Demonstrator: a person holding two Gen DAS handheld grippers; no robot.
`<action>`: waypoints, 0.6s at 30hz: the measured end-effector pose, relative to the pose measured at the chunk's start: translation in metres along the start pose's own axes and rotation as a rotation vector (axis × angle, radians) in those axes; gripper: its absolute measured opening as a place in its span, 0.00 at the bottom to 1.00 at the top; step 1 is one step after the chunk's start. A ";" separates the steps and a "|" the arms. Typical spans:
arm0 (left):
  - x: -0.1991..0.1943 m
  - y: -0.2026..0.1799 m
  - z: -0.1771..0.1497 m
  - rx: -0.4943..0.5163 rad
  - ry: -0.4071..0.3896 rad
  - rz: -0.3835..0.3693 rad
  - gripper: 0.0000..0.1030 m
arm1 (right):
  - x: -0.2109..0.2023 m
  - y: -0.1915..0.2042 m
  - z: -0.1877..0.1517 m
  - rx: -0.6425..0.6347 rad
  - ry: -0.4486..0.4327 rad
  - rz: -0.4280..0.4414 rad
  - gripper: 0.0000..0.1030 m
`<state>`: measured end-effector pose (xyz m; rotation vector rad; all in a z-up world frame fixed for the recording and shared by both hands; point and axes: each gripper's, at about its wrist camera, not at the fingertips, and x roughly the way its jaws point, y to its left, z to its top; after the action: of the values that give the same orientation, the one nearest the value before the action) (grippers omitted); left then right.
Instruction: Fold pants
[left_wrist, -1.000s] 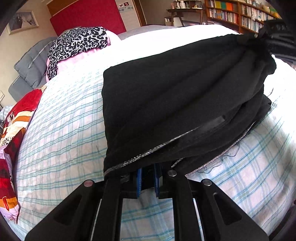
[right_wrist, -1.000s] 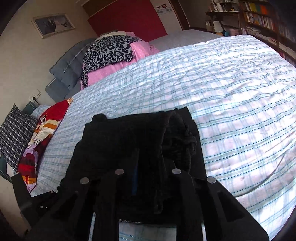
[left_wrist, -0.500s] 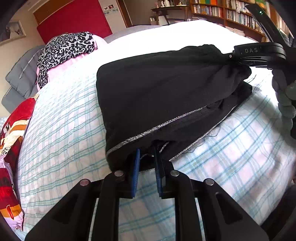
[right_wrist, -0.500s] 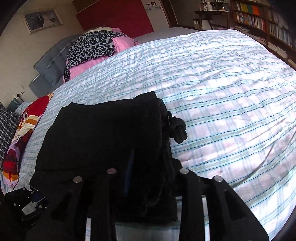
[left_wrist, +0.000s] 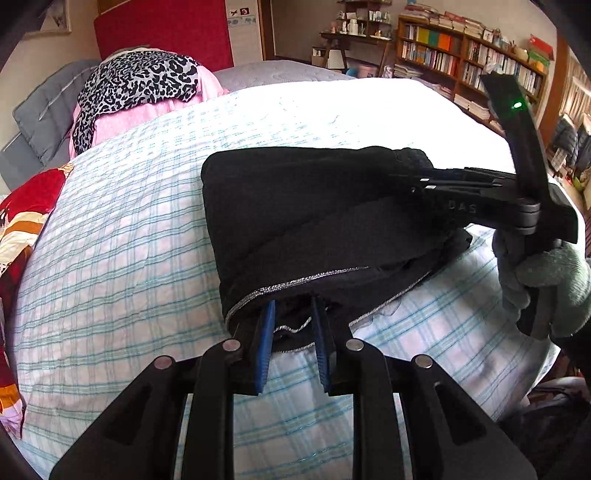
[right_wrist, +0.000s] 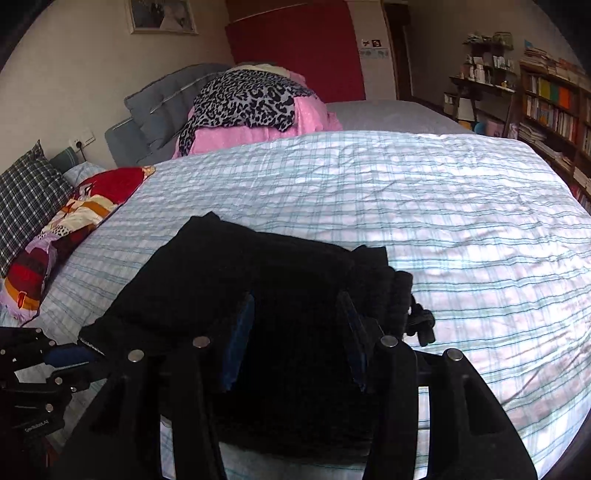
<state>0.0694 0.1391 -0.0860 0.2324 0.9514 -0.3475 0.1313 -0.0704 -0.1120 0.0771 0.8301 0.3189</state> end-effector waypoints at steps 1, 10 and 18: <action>-0.002 0.002 -0.005 -0.002 0.009 0.003 0.20 | 0.011 -0.003 -0.006 -0.009 0.029 -0.017 0.46; -0.023 0.016 0.007 -0.088 -0.073 0.016 0.31 | 0.020 -0.014 -0.022 0.027 0.025 0.006 0.46; 0.036 0.000 0.023 -0.027 0.016 -0.051 0.40 | 0.002 -0.017 -0.031 0.031 0.041 -0.028 0.46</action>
<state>0.1052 0.1242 -0.1025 0.1869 0.9787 -0.3803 0.1138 -0.0882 -0.1374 0.0881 0.8766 0.2820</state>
